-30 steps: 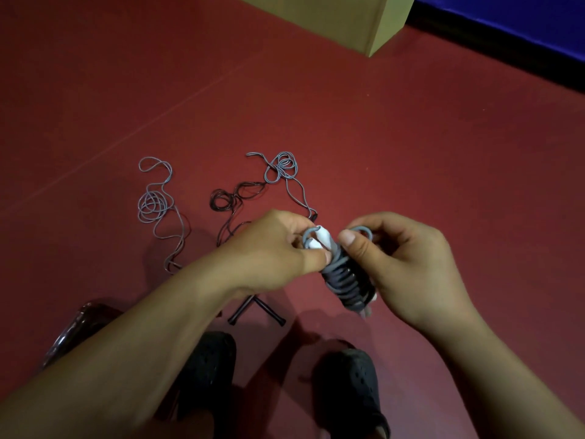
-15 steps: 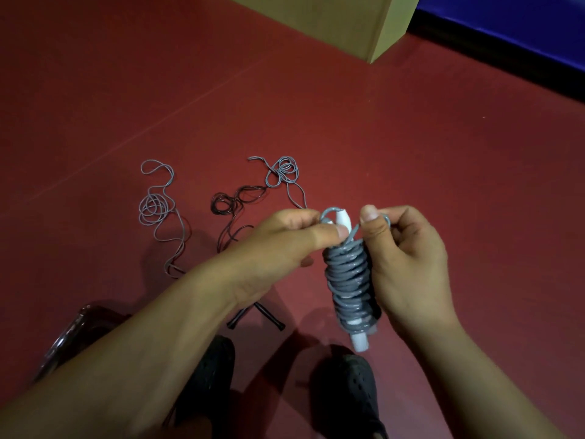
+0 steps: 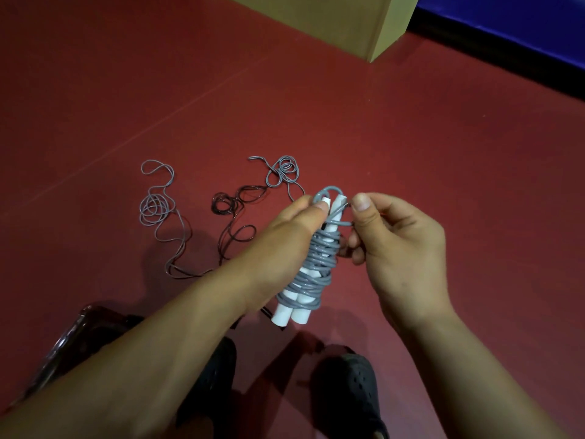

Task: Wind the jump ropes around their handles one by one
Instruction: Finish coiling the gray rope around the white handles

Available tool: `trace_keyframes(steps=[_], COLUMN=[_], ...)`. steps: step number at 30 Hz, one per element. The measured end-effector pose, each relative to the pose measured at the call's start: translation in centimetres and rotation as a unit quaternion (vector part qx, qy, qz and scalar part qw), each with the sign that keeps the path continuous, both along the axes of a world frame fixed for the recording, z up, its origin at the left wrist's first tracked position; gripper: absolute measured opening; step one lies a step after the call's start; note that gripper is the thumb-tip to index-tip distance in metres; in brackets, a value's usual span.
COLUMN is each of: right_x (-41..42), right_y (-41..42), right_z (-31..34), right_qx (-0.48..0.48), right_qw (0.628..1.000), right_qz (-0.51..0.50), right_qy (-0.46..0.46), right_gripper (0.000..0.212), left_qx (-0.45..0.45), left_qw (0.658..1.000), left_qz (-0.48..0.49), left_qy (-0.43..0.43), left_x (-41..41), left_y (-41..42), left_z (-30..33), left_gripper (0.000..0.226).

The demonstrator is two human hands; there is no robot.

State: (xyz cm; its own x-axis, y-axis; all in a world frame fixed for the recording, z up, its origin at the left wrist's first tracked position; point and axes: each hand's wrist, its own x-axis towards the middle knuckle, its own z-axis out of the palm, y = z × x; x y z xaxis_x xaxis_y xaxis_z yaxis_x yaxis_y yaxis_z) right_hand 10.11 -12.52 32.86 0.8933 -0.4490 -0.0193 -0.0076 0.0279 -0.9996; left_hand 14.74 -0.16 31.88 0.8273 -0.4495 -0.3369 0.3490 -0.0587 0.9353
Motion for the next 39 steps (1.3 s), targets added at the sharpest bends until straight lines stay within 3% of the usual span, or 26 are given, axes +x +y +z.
trace_keyframes(steps=[2,5,9,15,23,27,34,39], right_x=[0.0,0.2,0.1,0.1,0.2,0.3,-0.1,0.1], right_y=[0.0,-0.3,-0.9,-1.1,-1.3,-1.6,-1.7,-1.8], right_z=[-0.1,-0.2,-0.4,-0.6,-0.7,-0.7,-0.5,-0.7], right_qx=[0.013,0.051,-0.023,-0.033,0.000,0.061,-0.050,0.017], right_qw=[0.999,0.996,0.994,0.994,0.996,0.993,0.994,0.993], right_qz=[0.031,0.074,0.100,0.102,0.068,0.076,0.071,0.062], right_qy=[0.007,0.019,0.029,0.027,0.049,0.068,0.060,0.100], right_gripper=[0.017,0.023,0.022,0.022,0.006,0.013,0.016,0.013], left_qx=[0.015,0.044,0.109,0.162,0.182,0.181,0.239,0.236], left_qw=[1.000,0.998,0.989,0.971,0.961,0.958,0.936,0.928], left_qz=[-0.008,-0.009,-0.047,-0.086,-0.104,-0.097,-0.090,-0.098], left_qy=[-0.016,-0.043,-0.088,-0.155,-0.182,-0.201,-0.241,-0.273], left_x=[0.2,0.6,0.6,0.5,0.0,-0.1,-0.7,-0.8], left_y=[0.2,0.6,1.1,1.5,1.5,1.3,1.0,1.2], left_z=[0.1,0.2,0.6,0.3,0.4,0.3,0.3,0.6], left_gripper=[0.033,0.031,0.029,0.016,0.019,0.021,0.023,0.021])
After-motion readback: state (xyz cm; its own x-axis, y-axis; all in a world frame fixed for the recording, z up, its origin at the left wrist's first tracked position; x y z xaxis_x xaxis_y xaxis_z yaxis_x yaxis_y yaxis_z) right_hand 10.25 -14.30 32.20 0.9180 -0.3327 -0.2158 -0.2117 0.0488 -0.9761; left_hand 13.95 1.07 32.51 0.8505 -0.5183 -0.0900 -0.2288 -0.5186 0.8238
